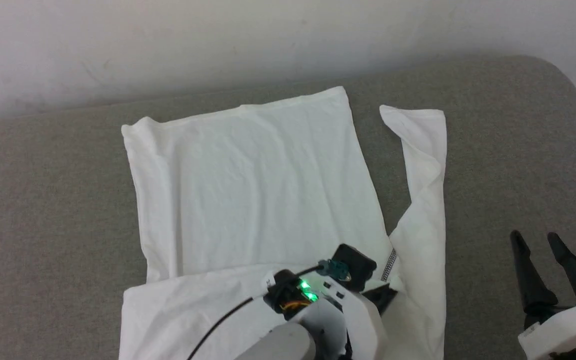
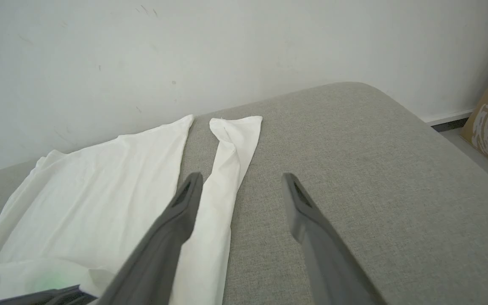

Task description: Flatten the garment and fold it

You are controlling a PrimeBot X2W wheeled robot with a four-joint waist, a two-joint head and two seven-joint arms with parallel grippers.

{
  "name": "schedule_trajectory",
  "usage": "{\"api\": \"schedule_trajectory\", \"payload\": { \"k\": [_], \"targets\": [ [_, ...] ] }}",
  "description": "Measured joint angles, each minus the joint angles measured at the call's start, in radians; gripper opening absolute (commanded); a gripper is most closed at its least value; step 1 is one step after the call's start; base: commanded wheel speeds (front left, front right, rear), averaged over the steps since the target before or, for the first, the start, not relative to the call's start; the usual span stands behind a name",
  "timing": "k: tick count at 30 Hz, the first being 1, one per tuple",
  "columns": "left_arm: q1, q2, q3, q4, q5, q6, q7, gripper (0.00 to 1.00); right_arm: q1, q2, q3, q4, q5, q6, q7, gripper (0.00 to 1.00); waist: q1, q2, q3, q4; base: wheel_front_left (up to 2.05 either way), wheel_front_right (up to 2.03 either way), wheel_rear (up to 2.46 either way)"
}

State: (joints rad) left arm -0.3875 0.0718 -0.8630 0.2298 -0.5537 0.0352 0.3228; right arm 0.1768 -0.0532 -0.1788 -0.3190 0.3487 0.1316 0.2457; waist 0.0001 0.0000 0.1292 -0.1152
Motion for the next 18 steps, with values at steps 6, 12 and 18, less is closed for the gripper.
{"api": "schedule_trajectory", "payload": {
  "k": [6, 12, 18],
  "targets": [
    [0.001, -0.016, -0.081, 0.146, -0.002, -0.027, -0.086, 0.00, -0.019, 0.000, 0.019, 0.013, 0.005, 0.000, 0.000, 1.00, 0.0000, 0.0000, 0.039, -0.009, 0.00, 0.00, 0.00],
    [-0.014, -0.016, -0.138, 0.154, -0.042, -0.070, -0.211, 1.00, -0.031, 0.000, 0.035, 0.017, -0.006, 0.000, 0.000, 1.00, 0.0000, 0.0000, 0.027, -0.012, 0.00, 0.00, 0.00],
    [-0.022, -0.008, -0.083, 0.046, -0.033, -0.041, -0.414, 1.00, -0.023, -0.001, 0.053, 0.014, -0.026, 0.000, 0.000, 1.00, -0.0001, 0.0000, -0.021, 0.003, 0.00, 0.00, 0.00]
  ]
}}
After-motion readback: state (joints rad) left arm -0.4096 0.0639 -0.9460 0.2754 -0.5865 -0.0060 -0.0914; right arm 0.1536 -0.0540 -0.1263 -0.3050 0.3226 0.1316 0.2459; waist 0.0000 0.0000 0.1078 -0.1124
